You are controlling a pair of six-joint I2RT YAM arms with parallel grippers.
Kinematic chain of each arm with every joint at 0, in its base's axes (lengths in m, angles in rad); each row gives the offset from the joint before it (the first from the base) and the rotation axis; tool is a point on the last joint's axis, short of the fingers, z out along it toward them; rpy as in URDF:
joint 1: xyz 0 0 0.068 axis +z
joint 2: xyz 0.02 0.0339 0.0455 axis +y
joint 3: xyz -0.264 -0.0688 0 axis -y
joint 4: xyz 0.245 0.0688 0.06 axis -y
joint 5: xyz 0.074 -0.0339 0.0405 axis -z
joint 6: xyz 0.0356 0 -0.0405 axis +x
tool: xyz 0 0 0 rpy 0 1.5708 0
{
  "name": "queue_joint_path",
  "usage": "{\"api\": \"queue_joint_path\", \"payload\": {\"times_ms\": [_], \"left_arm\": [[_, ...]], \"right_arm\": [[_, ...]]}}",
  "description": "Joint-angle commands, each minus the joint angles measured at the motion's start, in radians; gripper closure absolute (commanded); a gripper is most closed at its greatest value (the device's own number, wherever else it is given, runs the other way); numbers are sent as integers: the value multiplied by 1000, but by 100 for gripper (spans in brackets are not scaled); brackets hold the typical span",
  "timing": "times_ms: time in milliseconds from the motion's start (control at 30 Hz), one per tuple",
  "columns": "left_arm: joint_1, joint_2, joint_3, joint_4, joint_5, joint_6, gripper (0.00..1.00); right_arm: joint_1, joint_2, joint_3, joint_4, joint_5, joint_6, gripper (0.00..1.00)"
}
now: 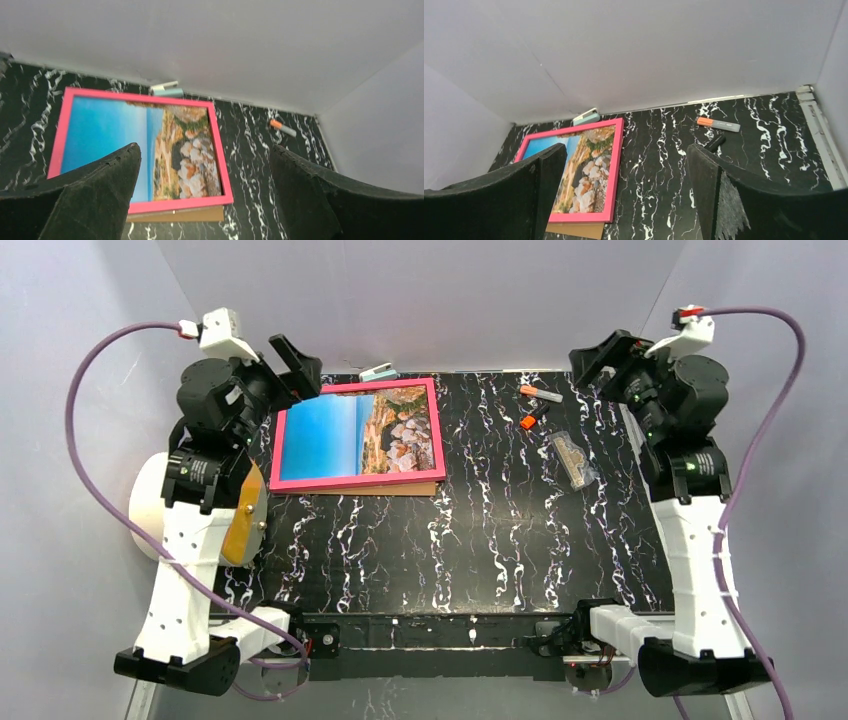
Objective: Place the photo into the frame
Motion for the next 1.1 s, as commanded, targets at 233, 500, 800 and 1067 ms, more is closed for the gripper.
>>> {"api": "queue_joint_path", "payload": {"times_ms": [233,500,800,1067], "left_arm": [[-7,-27,-244,136,231,-39,2],[-15,2,-328,157,192,-56,2],[-15,75,-263,19,-123,-102,2],[-14,132,-137,-173,-372,-195,2]], "right_arm": [[42,284,72,186,-379,-93,9],[369,580,137,160,-320,-361,10],[545,1024,491,-180,-468,-701,26],[654,1255,674,-284,-499,-803,35]]}}
